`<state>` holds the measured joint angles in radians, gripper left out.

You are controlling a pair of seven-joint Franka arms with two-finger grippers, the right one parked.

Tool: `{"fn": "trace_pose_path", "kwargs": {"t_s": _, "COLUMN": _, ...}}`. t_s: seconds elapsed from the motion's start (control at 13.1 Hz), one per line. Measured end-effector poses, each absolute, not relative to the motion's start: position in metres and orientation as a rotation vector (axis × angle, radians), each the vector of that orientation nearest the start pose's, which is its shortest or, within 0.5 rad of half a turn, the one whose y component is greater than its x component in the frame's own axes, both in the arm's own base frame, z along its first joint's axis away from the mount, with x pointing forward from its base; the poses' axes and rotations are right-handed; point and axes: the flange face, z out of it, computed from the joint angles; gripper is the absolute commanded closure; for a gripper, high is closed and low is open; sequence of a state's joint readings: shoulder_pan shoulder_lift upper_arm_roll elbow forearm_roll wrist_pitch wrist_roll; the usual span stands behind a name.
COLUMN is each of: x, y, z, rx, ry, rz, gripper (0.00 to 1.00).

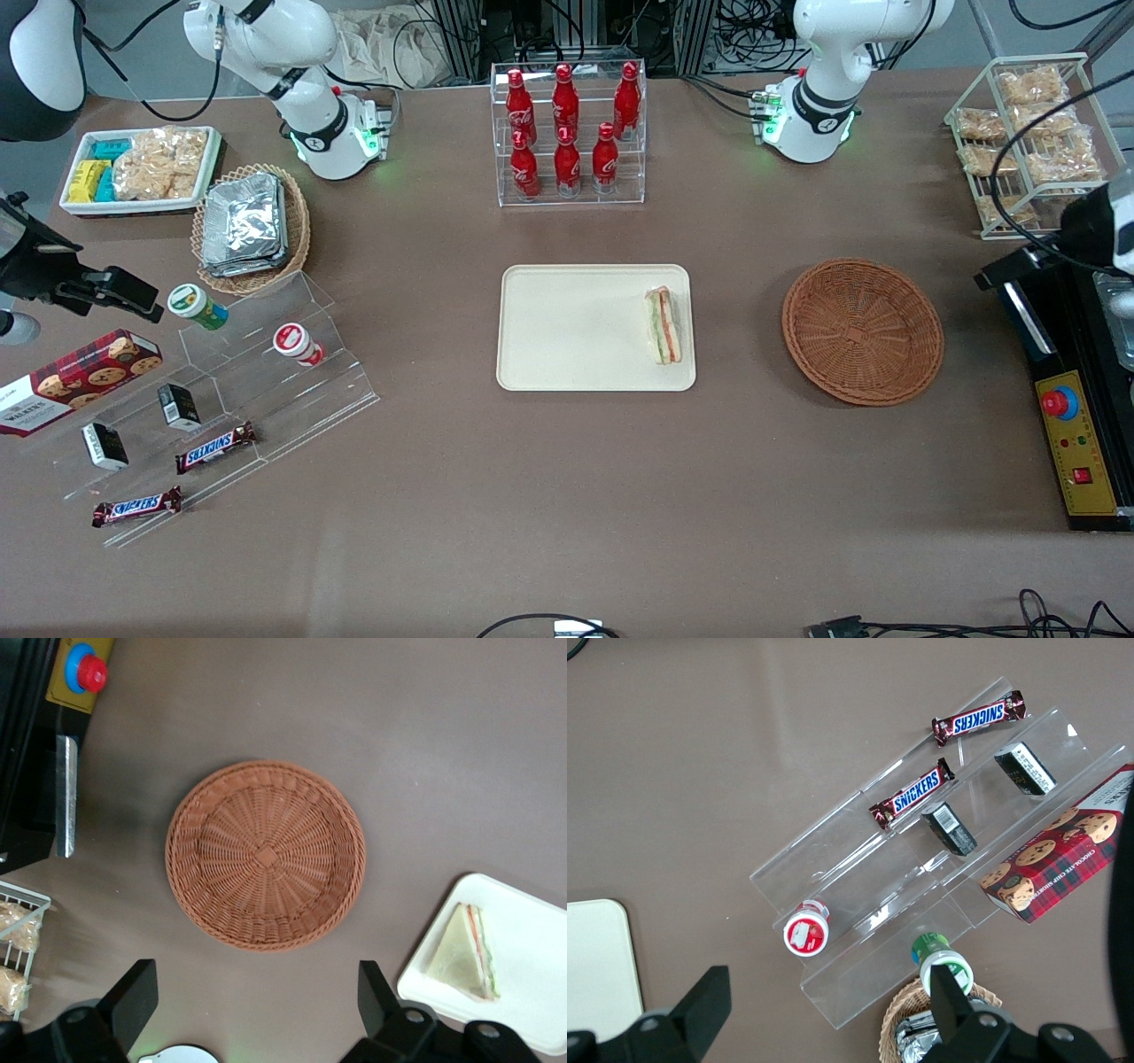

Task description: Place sandwich from basket to tray

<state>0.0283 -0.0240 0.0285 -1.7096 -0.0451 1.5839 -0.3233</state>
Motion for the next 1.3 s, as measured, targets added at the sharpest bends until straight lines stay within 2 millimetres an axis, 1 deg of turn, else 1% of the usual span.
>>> {"fn": "trace_pose_path", "kwargs": {"t_s": 0.15, "x": 0.535, "y": 0.023, "z": 0.575, "rx": -3.118, "ry": -0.597, "rz": 0.159, "gripper": 0.00}}
{"fn": "trace_pose_path", "kwargs": {"t_s": 0.23, "x": 0.535, "y": 0.015, "z": 0.576, "rx": -3.125, "ry": -0.577, "rz": 0.149, "gripper": 0.00}}
{"fn": "trace_pose_path", "kwargs": {"t_s": 0.38, "x": 0.538, "y": -0.011, "z": 0.579, "rx": -3.135, "ry": -0.527, "rz": 0.120, "gripper": 0.00}}
{"fn": "trace_pose_path", "kwargs": {"t_s": 0.46, "x": 0.538, "y": -0.017, "z": 0.582, "rx": -3.138, "ry": -0.511, "rz": 0.111, "gripper": 0.00}}
{"fn": "trace_pose_path", "kwargs": {"t_s": 0.61, "x": 0.539, "y": -0.015, "z": 0.588, "rx": -3.147, "ry": -0.460, "rz": 0.092, "gripper": 0.00}}
{"fn": "trace_pose_path", "kwargs": {"t_s": 0.69, "x": 0.539, "y": -0.014, "z": 0.587, "rx": -3.148, "ry": -0.423, "rz": 0.092, "gripper": 0.00}}
{"fn": "trace_pose_path", "kwargs": {"t_s": 0.84, "x": 0.541, "y": -0.012, "z": 0.582, "rx": -3.133, "ry": -0.347, "rz": 0.103, "gripper": 0.00}}
{"fn": "trace_pose_path", "kwargs": {"t_s": 0.99, "x": 0.541, "y": -0.009, "z": 0.578, "rx": -3.128, "ry": -0.201, "rz": 0.130, "gripper": 0.00}}
{"fn": "trace_pose_path", "kwargs": {"t_s": 1.15, "x": 0.537, "y": -0.007, "z": 0.583, "rx": -3.130, "ry": -0.095, "rz": 0.168, "gripper": 0.00}}
{"fn": "trace_pose_path", "kwargs": {"t_s": 1.3, "x": 0.536, "y": -0.006, "z": 0.593, "rx": -3.132, "ry": -0.070, "rz": 0.163, "gripper": 0.00}}
